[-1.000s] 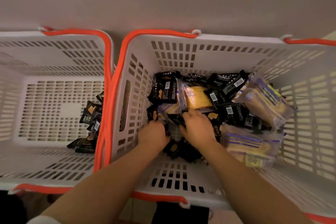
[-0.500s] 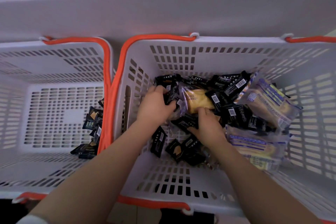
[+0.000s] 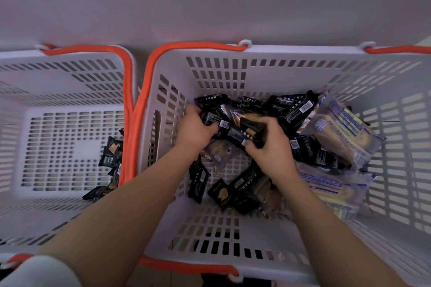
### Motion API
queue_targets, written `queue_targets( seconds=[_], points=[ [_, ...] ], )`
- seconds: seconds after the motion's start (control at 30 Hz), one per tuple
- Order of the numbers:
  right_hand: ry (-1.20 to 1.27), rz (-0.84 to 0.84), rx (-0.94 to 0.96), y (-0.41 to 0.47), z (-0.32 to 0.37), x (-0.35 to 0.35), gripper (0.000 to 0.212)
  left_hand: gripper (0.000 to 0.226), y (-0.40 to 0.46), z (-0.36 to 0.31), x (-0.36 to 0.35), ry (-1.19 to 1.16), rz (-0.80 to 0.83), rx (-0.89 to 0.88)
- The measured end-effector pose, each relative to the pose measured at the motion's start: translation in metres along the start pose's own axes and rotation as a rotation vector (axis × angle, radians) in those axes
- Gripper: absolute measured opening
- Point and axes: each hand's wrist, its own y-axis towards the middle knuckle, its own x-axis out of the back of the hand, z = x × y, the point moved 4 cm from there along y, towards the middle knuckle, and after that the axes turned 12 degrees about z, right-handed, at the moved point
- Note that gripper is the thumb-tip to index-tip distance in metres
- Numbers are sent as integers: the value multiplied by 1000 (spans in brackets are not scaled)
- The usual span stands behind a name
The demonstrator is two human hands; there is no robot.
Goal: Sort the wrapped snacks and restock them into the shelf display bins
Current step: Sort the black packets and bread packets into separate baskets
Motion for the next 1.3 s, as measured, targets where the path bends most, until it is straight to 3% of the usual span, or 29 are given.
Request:
queue_targets(
  seconds=[0.1,0.17,0.33,0.5,0.67,0.83,0.97,1.13,1.3],
  points=[
    [126,-151,47,6,12,16,51,68,3,2,-2,-20,-25,34],
    [21,-169,69,15,17,22,53,67,8,3,-5,-9,2,62],
    [-383,-65,123,36,18,18,51,51,14,4,-9,115,77,71],
    [-588,175,35,56,4,11,79,30,7,1,0,156,31,39],
    [-621,254,-35,68,2,11,95,44,-20,-11,15,225,-37,-32],
    [-657,273,-62,72,5,13,79,62,-52,-24,25,279,-53,-199],
    [-576,187,-50,59,8,10,60,69,-65,-31,39,295,-88,-283],
    [-206,16,11,19,34,15,45,65,-85,-43,58,219,-132,-390],
    [67,69,92,-18,105,23,41,53,-122,-41,91,-112,-179,-456]
  ],
)
